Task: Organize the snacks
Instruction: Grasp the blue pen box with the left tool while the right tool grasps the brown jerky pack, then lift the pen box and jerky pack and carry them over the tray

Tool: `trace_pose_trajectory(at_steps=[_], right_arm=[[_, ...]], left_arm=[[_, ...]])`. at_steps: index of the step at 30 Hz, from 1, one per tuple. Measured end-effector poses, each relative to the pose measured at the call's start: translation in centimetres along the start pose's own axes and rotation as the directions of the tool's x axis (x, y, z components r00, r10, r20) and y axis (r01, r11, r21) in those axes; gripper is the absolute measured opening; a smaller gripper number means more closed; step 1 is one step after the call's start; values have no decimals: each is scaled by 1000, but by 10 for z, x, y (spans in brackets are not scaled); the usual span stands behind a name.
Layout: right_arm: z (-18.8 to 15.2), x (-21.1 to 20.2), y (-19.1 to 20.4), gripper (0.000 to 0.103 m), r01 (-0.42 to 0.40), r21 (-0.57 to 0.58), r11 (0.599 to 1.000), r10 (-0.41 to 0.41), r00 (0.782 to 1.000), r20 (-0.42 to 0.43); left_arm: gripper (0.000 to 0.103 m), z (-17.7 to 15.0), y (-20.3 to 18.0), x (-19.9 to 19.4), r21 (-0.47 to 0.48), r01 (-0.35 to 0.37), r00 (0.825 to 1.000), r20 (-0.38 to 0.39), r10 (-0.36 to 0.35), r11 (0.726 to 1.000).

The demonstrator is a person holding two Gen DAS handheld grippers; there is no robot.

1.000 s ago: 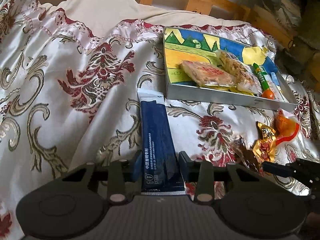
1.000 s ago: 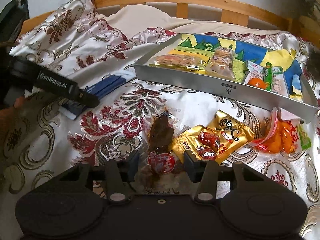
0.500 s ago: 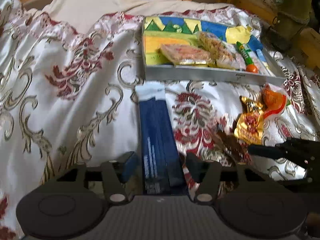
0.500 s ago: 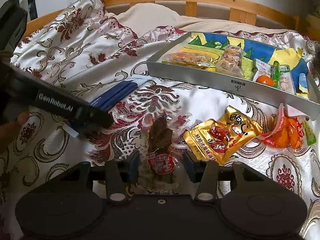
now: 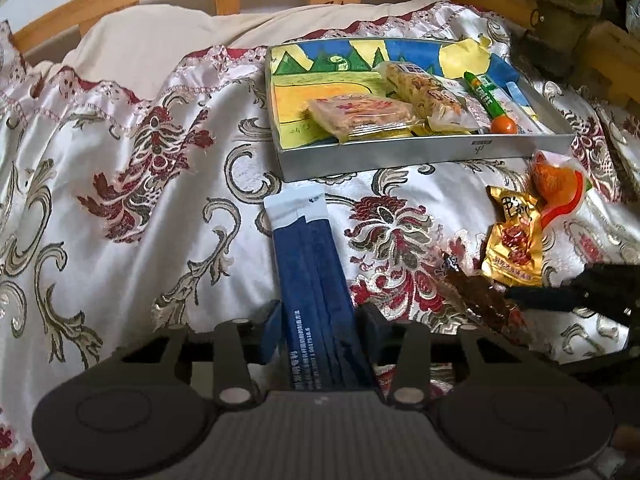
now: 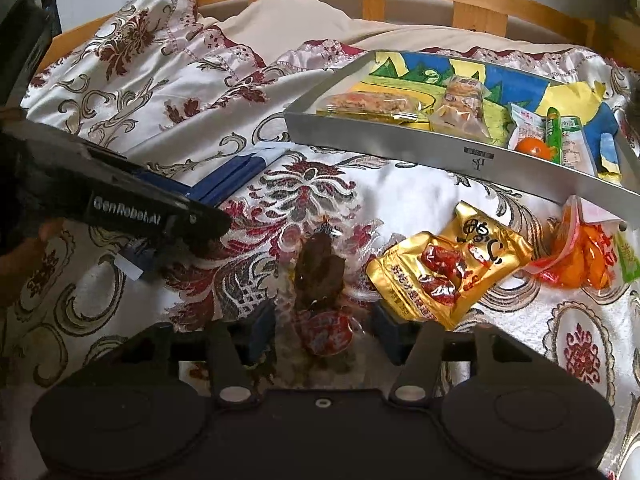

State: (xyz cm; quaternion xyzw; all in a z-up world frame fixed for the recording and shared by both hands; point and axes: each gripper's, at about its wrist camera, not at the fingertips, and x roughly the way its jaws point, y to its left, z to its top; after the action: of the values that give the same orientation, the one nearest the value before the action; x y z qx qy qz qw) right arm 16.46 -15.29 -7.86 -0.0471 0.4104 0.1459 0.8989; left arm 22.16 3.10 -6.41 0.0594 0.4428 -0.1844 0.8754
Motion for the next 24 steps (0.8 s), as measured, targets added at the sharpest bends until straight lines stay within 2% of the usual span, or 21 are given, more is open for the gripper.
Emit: trace_pose_trajectory(at_steps=[3, 6, 11, 14, 18, 24], right_arm=[[-1, -4, 0, 50, -4, 8, 1000, 3, 1000, 8], [-2, -8, 3, 49, 9, -6, 1000, -9, 1000, 23], [-7, -17, 16, 48, 73, -127, 989, -63, 995, 82], [-10, -19, 18, 47, 99, -174, 980, -83, 992, 97], [-12, -26, 15, 46, 115, -176, 978, -94, 988, 121], [-19, -44, 13, 46, 135, -218, 967, -97, 980, 175]], left_arm=[[42, 2, 4, -2, -40, 38, 999, -10, -39, 998], [39, 3, 4, -4, -63, 42, 999, -17, -44, 997], [37, 4, 0, -9, -81, 55, 997, -40, -59, 995], [37, 4, -5, -12, -82, 58, 997, -39, -62, 995], [37, 3, -13, -18, -75, 60, 998, -32, -63, 995], [37, -3, -22, -36, -85, 112, 994, -1, -113, 990]])
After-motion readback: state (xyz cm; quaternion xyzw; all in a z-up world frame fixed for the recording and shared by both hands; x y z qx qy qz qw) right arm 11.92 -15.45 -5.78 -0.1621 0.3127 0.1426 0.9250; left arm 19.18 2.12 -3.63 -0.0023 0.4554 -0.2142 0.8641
